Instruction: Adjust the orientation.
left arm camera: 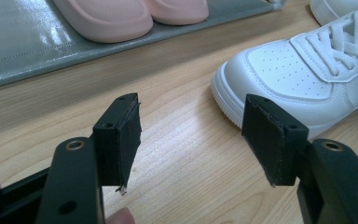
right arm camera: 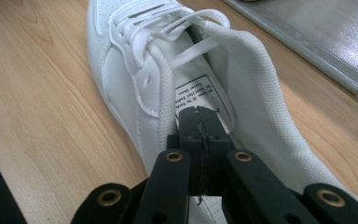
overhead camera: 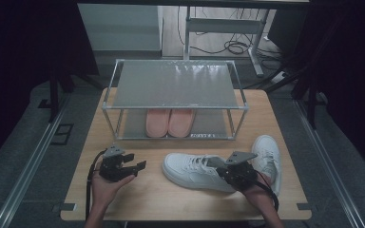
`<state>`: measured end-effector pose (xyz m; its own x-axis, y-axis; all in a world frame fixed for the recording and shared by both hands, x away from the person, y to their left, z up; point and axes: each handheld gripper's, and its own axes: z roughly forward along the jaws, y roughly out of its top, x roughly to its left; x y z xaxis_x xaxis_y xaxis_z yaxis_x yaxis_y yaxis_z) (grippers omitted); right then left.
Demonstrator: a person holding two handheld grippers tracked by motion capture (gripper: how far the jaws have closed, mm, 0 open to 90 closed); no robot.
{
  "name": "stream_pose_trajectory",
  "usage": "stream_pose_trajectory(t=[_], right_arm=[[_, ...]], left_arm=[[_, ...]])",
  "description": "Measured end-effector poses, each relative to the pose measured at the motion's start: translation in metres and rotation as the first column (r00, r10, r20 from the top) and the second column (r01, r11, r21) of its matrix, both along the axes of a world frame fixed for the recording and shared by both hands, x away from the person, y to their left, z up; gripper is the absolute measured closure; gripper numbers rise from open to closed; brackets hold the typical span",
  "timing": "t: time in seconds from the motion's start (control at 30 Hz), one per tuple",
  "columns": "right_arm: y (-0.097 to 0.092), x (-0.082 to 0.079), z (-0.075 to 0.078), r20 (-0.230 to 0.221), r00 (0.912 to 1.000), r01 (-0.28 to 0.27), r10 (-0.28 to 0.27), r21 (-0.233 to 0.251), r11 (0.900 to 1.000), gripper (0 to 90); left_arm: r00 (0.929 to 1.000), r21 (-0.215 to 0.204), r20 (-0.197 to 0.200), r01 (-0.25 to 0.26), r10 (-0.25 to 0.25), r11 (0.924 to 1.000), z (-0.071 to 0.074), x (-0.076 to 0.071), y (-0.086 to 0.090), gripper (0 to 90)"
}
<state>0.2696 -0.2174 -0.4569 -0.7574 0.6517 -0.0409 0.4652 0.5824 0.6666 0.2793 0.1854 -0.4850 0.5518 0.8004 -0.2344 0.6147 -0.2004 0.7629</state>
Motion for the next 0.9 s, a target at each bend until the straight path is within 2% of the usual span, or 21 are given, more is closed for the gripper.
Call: stream_pose_trajectory(t=[0.2, 0.47, 0.9], right_arm=[[0.003, -0.009, 0.0, 0.012, 0.9999, 0.002, -0.002, -0.01, 0.9999, 90.0], [0.016, -0.022, 0.001, 0.027, 0.9988, -0.041, 0.042, -0.03, 0.9987, 90.0], [0.035, -0.031, -0.002, 0.007, 0.9892, -0.147, 0.147, 0.011, 0.9891, 90.0]], left_arm=[[1.0, -0.003, -0.002, -0.009, 0.009, 1.0, 0.0, 0.0, 0.002, 38.1], [0.9999, -0.005, -0.003, -0.012, 0.012, 0.9999, 0.001, 0.0, 0.004, 37.9], [0.9999, 0.002, -0.014, -0.006, 0.006, 1.0, 0.0, 0.001, 0.003, 37.6]])
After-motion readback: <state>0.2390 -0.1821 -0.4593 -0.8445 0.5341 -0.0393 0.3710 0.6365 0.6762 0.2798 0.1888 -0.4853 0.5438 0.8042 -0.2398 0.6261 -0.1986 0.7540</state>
